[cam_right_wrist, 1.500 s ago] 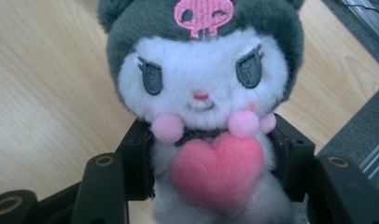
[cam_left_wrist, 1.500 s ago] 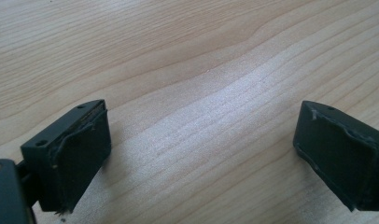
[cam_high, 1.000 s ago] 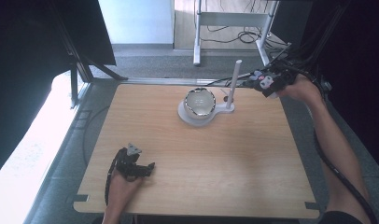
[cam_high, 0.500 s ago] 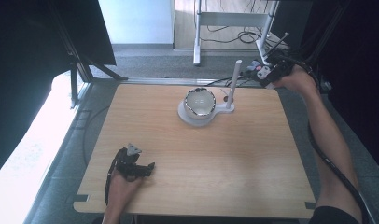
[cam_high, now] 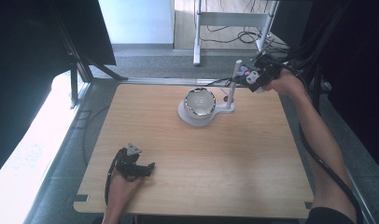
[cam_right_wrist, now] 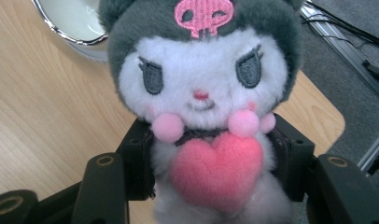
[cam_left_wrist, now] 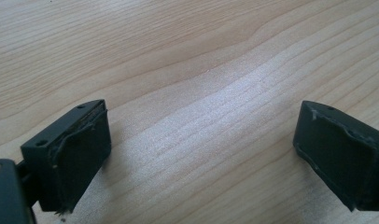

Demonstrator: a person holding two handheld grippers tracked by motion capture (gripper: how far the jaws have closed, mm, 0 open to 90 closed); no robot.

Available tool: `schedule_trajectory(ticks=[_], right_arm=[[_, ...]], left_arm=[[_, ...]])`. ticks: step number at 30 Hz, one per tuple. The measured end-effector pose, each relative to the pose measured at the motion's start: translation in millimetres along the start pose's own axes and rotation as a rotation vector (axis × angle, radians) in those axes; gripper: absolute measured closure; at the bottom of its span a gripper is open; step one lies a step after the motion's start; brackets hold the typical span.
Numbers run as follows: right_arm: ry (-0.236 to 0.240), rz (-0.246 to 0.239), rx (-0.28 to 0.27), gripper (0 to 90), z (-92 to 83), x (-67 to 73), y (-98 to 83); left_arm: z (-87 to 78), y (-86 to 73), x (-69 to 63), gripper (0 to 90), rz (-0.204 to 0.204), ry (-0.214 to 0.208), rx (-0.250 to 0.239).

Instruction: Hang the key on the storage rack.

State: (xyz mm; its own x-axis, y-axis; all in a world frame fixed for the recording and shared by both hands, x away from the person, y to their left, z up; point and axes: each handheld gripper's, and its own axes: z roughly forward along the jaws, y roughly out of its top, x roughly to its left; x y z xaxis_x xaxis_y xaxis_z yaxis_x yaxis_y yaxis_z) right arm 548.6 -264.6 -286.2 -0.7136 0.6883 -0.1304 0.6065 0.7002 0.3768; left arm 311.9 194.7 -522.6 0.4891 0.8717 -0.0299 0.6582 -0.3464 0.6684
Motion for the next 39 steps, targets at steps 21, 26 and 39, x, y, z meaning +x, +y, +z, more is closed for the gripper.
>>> schedule_trajectory(ticks=[21,26,39], right_arm=[[0.045,0.013,0.059,43.0,71.4,11.8,-21.1],[0.029,0.047,0.044,42.7,82.6,9.9,-24.6],[0.022,0.005,0.024,21.8,118.9,22.4,-23.5]], left_arm=[[0.1,-0.2,-0.2,4.1,0.0,0.001,-0.001],[0.1,-0.2,-0.2,4.1,0.0,0.001,-0.002],[0.1,-0.2,-0.1,4.1,0.0,0.001,-0.002]])
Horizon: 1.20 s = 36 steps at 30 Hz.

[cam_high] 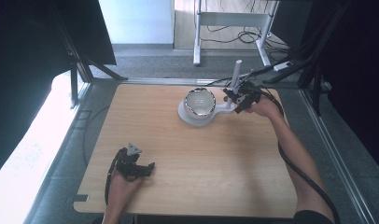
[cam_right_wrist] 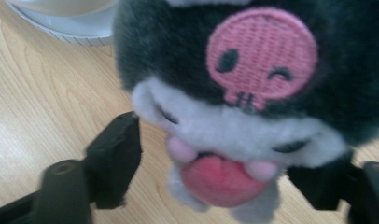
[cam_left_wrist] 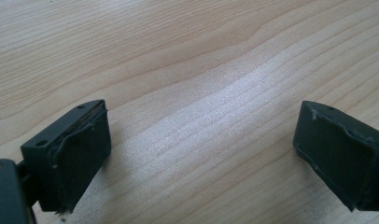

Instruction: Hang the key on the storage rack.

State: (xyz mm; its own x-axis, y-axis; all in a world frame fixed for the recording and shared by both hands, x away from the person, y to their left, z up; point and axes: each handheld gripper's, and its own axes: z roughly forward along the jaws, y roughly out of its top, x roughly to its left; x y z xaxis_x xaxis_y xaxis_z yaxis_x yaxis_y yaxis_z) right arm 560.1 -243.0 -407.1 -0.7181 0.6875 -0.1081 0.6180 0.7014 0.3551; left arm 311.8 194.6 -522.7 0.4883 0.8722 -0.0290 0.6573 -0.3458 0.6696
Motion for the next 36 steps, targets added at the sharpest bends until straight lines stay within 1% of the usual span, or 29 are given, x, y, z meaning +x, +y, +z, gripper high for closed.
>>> schedule_trajectory(ticks=[3,5,8,10,12,16,19,24,27,36], right_arm=[[-0.01,0.0,0.001,16.6,1.5,2.0,-1.4],[-0.037,-0.006,0.001,13.9,2.5,2.7,-3.0],[-0.069,-0.02,0.003,13.0,2.1,2.9,-5.5],[-0.078,-0.02,0.0,12.6,0.0,1.9,-7.3],[-0.097,-0.014,-0.003,12.6,-2.8,0.4,-8.9],[-0.092,-0.007,-0.009,12.7,-8.2,-1.8,-13.0],[-0.084,-0.015,-0.012,12.8,-10.8,-0.6,-16.2],[-0.066,-0.035,-0.02,12.9,-15.8,7.4,-19.0],[-0.054,-0.057,-0.024,12.9,-19.6,13.2,-20.3],[-0.035,-0.08,-0.034,12.9,-29.9,28.5,-27.8]], left_arm=[[0.0,0.0,0.0,4.1,0.0,0.0,0.0],[0.0,0.0,0.0,4.1,0.0,0.0,0.0],[0.0,0.0,0.0,4.1,0.0,0.0,0.0],[0.0,0.0,-0.1,4.1,-0.001,0.0,0.0],[0.0,0.0,-0.1,4.1,-0.002,-0.001,0.0],[0.0,0.0,-0.1,4.1,-0.002,0.0,0.0],[0.0,0.0,-0.1,4.1,-0.002,-0.001,0.0],[0.0,0.0,0.0,4.1,0.0,0.0,0.0],[0.0,0.0,-0.1,4.1,-0.001,0.0,0.0],[0.0,0.0,0.0,4.1,0.0,0.0,0.0]])
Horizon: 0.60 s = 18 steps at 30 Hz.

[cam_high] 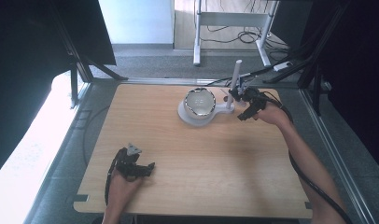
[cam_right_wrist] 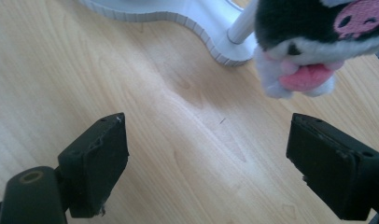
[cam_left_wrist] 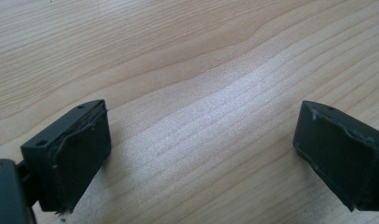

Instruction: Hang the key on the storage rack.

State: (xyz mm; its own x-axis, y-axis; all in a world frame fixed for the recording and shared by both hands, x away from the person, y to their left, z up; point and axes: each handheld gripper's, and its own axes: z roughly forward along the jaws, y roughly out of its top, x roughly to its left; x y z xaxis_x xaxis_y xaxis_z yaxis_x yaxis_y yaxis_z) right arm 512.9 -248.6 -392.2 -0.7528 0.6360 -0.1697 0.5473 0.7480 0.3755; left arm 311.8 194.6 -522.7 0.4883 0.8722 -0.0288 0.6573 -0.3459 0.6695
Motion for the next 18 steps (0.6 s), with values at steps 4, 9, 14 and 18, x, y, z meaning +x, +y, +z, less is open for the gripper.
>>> schedule_trajectory(ticks=[4,9,14,18], right_arm=[[0.012,-0.013,-0.008,12.9,-3.6,5.6,-3.8],[0.021,-0.024,-0.023,12.5,-7.7,12.8,-8.5],[0.032,-0.049,-0.04,12.2,-11.9,21.8,-11.9],[0.039,-0.066,-0.044,12.0,-14.1,29.1,-14.6]], left_arm=[[0.0,0.0,-0.1,4.1,-0.002,0.0,0.0],[0.0,0.0,0.0,4.1,0.0,0.0,0.0],[0.0,0.0,0.0,4.1,0.0,0.0,0.0],[0.0,0.0,0.0,4.1,0.0,0.0,0.0]])
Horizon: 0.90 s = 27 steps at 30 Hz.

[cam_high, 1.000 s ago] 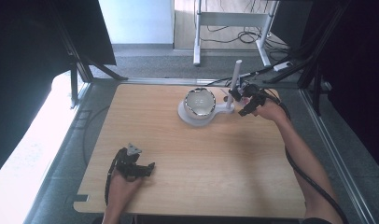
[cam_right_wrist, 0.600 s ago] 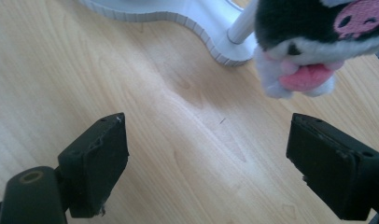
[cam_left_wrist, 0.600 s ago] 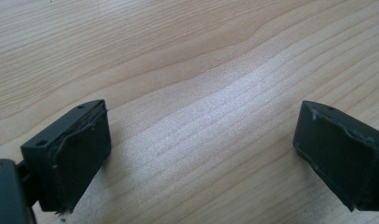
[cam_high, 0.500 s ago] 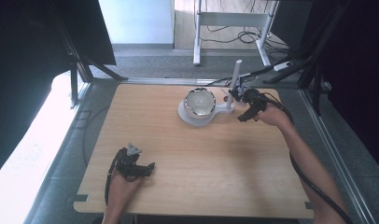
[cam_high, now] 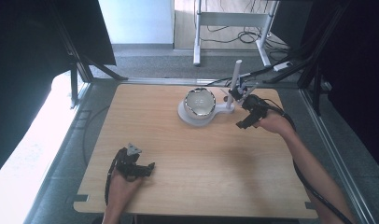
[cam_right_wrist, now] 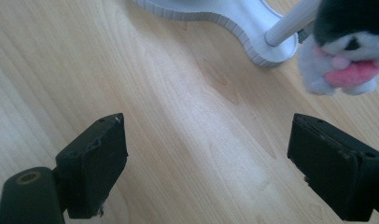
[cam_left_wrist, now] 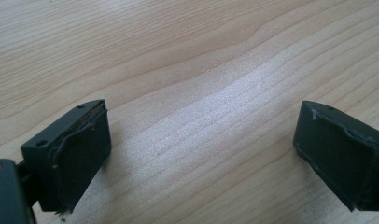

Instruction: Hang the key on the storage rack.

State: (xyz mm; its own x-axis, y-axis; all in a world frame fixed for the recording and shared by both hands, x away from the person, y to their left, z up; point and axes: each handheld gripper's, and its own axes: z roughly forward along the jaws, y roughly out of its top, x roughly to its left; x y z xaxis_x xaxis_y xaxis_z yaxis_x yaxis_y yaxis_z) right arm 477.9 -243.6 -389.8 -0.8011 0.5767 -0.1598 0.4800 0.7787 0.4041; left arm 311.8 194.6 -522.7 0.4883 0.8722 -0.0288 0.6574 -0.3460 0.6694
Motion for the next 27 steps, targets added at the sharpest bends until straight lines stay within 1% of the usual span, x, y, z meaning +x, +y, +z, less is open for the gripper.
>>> schedule_trajectory(ticks=[11,19,27], right_arm=[[0.02,-0.044,0.018,12.0,-3.1,16.0,-9.1],[0.02,-0.054,0.013,11.9,-9.5,24.8,-17.6],[0.025,-0.056,-0.007,11.9,-14.4,33.8,-29.0]], left_arm=[[0.0,0.0,0.0,4.1,0.0,0.0,0.0],[0.0,0.0,-0.1,4.1,-0.002,-0.001,0.0],[0.0,0.0,0.0,4.1,0.0,0.0,0.0]])
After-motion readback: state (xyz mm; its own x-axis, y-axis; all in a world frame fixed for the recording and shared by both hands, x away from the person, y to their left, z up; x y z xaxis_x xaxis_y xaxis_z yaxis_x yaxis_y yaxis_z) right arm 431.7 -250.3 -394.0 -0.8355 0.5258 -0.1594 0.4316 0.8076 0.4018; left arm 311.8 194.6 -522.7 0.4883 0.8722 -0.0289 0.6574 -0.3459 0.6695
